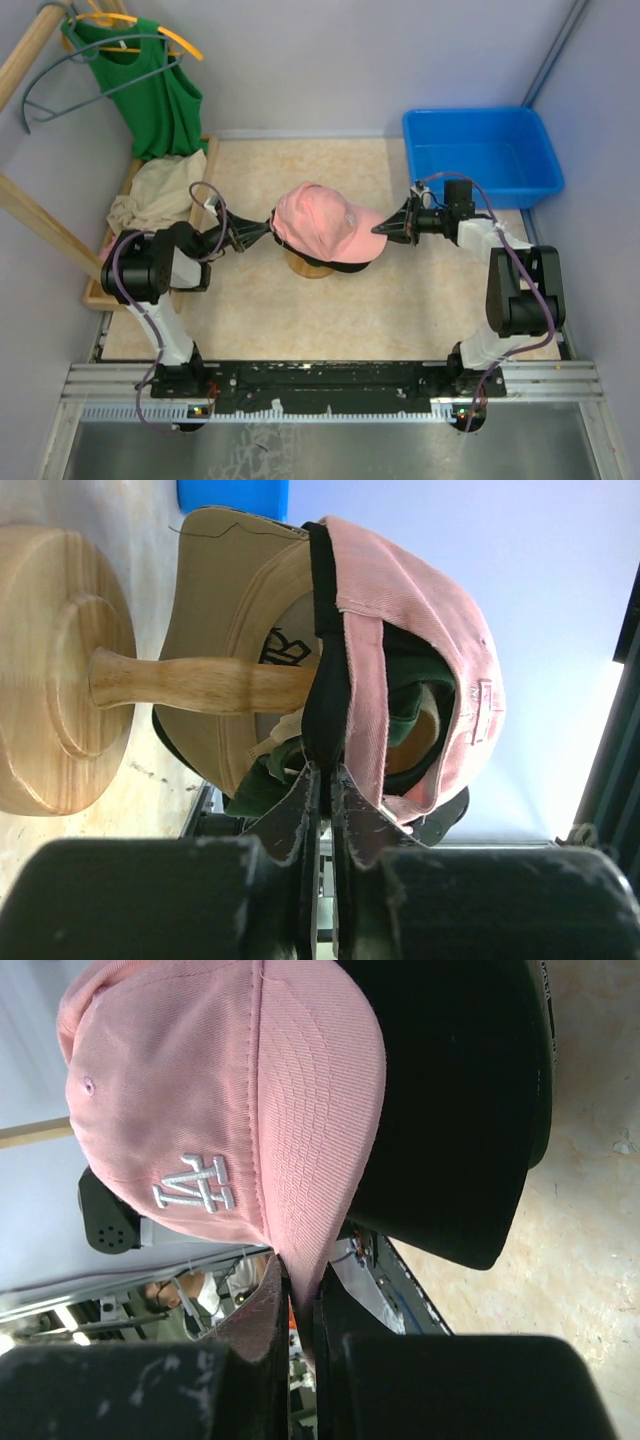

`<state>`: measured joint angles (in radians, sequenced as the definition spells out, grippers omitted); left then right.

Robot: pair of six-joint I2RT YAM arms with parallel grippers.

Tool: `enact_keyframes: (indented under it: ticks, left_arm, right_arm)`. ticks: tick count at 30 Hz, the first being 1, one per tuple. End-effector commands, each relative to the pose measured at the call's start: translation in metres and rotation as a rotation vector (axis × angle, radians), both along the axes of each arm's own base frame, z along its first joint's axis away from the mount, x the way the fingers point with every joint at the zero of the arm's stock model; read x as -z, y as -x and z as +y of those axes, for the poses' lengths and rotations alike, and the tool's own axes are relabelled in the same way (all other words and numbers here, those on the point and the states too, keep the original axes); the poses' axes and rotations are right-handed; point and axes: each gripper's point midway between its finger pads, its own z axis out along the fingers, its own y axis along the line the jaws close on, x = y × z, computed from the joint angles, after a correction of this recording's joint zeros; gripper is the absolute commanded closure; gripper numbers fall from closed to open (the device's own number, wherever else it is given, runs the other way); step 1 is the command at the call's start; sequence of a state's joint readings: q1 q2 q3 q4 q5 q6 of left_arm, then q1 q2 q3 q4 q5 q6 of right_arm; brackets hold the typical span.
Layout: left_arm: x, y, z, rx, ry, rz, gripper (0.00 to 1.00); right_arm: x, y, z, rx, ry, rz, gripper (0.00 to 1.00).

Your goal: Stack the hats

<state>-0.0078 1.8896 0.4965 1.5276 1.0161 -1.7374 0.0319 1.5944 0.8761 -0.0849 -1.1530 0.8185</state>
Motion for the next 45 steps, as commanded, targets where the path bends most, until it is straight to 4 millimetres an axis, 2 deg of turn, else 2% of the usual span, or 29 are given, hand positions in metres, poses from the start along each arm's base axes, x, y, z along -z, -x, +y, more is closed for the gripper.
enact_keyframes:
  ticks: [1,7,13,23,31,41,45]
  left_arm:
    - [-0.053,0.008,0.012,-0.03,0.007,-0.311,0.88]
    - [-0.063,0.01,0.017,-0.022,0.005,-0.335,0.75]
    - [-0.075,0.01,0.016,0.007,0.004,-0.369,0.66]
    - [-0.077,0.019,0.002,0.094,-0.017,-0.409,0.65]
    - [-0.056,0.019,-0.007,0.13,-0.094,-0.381,0.66]
    - [-0.049,0.009,-0.015,0.149,-0.188,-0.378,0.63]
    - [-0.036,0.009,-0.018,0.163,-0.227,-0.337,0.61]
  right_arm:
    - [0.038,-0.01,-0.012,0.088,0.172,0.078,1.0]
    - [0.037,-0.012,-0.003,0.071,0.177,0.076,1.0]
    - [0.035,-0.012,0.002,0.065,0.177,0.071,1.0]
    - [0.036,-0.013,0.002,0.074,0.169,0.077,1.0]
    - [0.035,-0.013,0.003,0.078,0.159,0.08,1.0]
    - [0.033,-0.014,0.004,0.08,0.147,0.074,1.0]
    - [0.032,-0.013,0.004,0.082,0.142,0.073,1.0]
